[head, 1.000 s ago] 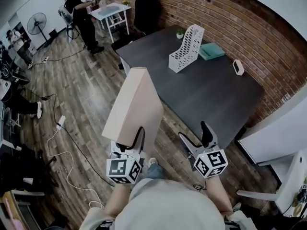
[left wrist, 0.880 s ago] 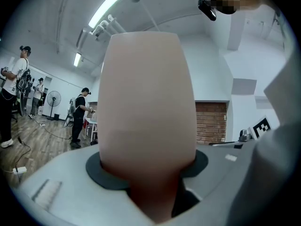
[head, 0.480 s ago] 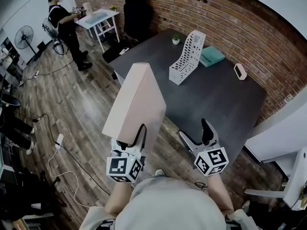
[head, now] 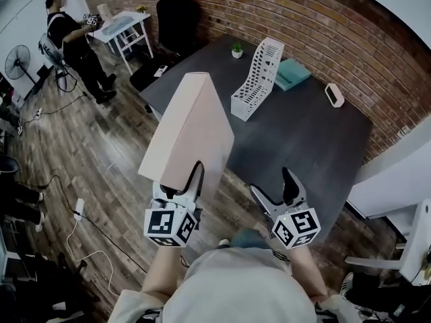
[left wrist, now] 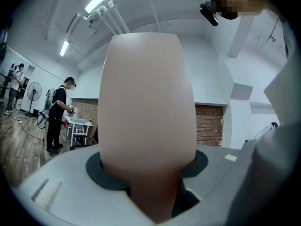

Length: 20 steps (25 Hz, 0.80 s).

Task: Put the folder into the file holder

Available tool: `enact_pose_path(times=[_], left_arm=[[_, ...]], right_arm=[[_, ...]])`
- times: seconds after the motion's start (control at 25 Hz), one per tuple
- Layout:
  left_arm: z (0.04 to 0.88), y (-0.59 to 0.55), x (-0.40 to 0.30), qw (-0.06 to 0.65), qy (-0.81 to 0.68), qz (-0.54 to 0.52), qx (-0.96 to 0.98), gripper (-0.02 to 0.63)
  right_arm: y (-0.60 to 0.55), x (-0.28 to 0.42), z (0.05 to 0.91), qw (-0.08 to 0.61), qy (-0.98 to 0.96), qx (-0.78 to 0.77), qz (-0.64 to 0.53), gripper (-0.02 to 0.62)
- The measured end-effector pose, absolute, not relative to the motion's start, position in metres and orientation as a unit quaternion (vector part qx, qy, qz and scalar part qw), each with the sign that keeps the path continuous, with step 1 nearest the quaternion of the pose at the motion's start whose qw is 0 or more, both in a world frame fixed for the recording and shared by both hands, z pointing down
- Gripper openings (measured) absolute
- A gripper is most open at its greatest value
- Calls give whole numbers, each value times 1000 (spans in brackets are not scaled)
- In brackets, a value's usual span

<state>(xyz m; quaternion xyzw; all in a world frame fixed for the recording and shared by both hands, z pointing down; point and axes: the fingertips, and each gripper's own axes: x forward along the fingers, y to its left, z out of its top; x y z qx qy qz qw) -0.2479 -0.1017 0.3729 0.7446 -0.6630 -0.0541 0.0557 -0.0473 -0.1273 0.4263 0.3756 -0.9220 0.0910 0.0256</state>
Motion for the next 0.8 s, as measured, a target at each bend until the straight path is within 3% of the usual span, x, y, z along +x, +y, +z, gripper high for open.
enact_pose_path(times=[0.8], left_arm=[[331,-326,-225,21,-595,-59,801,268]], right_arm=[[-298,-35,424,12,-902,419,101,428]])
